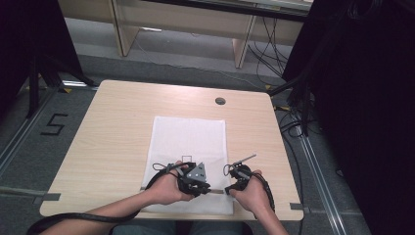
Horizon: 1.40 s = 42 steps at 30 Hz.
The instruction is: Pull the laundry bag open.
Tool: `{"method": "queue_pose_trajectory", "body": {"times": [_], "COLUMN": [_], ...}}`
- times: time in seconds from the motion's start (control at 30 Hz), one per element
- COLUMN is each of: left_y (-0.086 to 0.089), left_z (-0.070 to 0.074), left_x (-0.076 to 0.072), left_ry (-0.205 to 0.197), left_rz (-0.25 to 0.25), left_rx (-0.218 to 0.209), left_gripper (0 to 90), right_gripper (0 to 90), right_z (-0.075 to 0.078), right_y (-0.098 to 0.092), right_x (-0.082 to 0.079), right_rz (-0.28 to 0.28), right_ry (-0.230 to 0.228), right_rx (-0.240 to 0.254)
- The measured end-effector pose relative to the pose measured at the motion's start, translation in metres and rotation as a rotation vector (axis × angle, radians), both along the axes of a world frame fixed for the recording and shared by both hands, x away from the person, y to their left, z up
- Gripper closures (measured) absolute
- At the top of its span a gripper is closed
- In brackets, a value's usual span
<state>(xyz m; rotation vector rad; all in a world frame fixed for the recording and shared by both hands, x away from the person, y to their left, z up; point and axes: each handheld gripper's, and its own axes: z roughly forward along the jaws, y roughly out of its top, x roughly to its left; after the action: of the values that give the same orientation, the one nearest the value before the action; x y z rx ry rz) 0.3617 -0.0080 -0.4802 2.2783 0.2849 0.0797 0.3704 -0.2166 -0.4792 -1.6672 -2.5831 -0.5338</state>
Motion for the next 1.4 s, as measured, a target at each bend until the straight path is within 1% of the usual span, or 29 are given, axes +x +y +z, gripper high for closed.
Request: {"method": "queue_pose_trajectory", "body": {"times": [0.13, 0.37, 0.4, 0.43, 0.47, 0.5, 0.53, 0.63, 0.67, 0.73, 0.8, 0.83, 1.0, 1.03, 1.13, 1.17, 1.2, 1.23, 1.27, 1.3, 1.4], "left_y": [0.002, 0.003, 0.003, 0.003, 0.004, 0.004, 0.005, 0.006, 0.006, 0.007, 0.007, 0.007, 0.007, 0.007, 0.010, 0.010, 0.011, 0.011, 0.011, 0.011, 0.012], "left_z": [0.001, 0.001, 0.001, 0.001, 0.001, 0.001, 0.001, 0.002, 0.002, 0.001, 0.001, 0.002, 0.002, 0.002, 0.004, 0.004, 0.003, 0.003, 0.003, 0.003, 0.004], "left_x": [0.000, 0.000, 0.000, 0.000, 0.000, 0.000, 0.000, 0.000, 0.000, -0.001, -0.001, -0.001, -0.001, -0.001, -0.001, -0.001, -0.001, -0.001, -0.002, -0.002, -0.001], "left_ry": [0.000, 0.000, -0.001, 0.001, -0.002, -0.007, 0.006, 0.000, 0.004, 0.005, 0.006, 0.006, 0.006, 0.005, 0.003, 0.001, 0.000, 0.006, 0.005, 0.005, 0.000], "left_rz": [0.000, -0.004, -0.002, -0.004, -0.002, -0.007, 0.005, 0.000, 0.005, 0.002, 0.002, 0.002, 0.000, -0.004, 0.002, -0.001, -0.001, 0.002, 0.004, 0.003, 0.000], "left_rx": [0.000, 0.002, 0.001, 0.002, 0.004, -0.001, -0.003, 0.002, -0.004, 0.000, -0.001, -0.002, -0.002, 0.003, -0.005, 0.003, -0.001, -0.004, -0.003, -0.005, -0.001], "left_gripper": [81.4, 81.4, 81.4, 81.4, 81.4, 81.4, 81.4, 81.4, 81.4, 81.4, 81.4, 81.4, 81.4, 81.4, 81.4, 81.4, 81.4, 81.4, 81.4, 81.5, 81.4], "right_gripper": [90.0, 90.0, 90.0, 90.0, 90.0, 90.0, 90.0, 90.0, 90.0, 90.0, 90.0, 90.0, 90.0, 90.0, 90.0, 90.0, 90.0, 90.0, 90.0, 90.0, 90.0], "right_z": [0.001, 0.001, 0.000, 0.000, 0.000, 0.001, 0.000, 0.000, 0.000, 0.001, 0.001, 0.000, 0.000, 0.000, 0.000, 0.000, 0.001, 0.000, 0.000, 0.000, 0.000], "right_y": [0.000, 0.000, 0.000, 0.000, 0.000, 0.000, 0.000, 0.000, 0.000, 0.000, 0.000, 0.001, 0.000, 0.000, -0.001, -0.001, 0.000, 0.000, 0.000, 0.001, 0.001], "right_x": [0.000, 0.000, 0.000, 0.000, 0.000, 0.000, 0.000, 0.000, 0.000, 0.000, 0.000, 0.000, 0.000, 0.000, 0.001, 0.001, 0.000, 0.000, 0.000, 0.000, 0.000], "right_rz": [0.003, 0.001, -0.003, 0.000, -0.002, 0.004, -0.001, -0.001, -0.001, 0.003, 0.003, -0.005, -0.003, -0.004, 0.011, 0.012, 0.004, -0.006, -0.001, -0.006, -0.005], "right_ry": [0.010, 0.005, -0.010, 0.002, 0.000, 0.008, -0.001, 0.000, -0.001, 0.010, 0.009, -0.001, 0.000, -0.003, 0.008, 0.006, 0.007, -0.005, 0.002, -0.004, -0.003], "right_rx": [-0.005, -0.013, -0.009, -0.002, 0.000, -0.003, 0.002, 0.000, 0.001, -0.005, -0.006, -0.004, 0.000, -0.001, 0.002, 0.004, -0.005, -0.001, -0.006, -0.002, -0.003]}}
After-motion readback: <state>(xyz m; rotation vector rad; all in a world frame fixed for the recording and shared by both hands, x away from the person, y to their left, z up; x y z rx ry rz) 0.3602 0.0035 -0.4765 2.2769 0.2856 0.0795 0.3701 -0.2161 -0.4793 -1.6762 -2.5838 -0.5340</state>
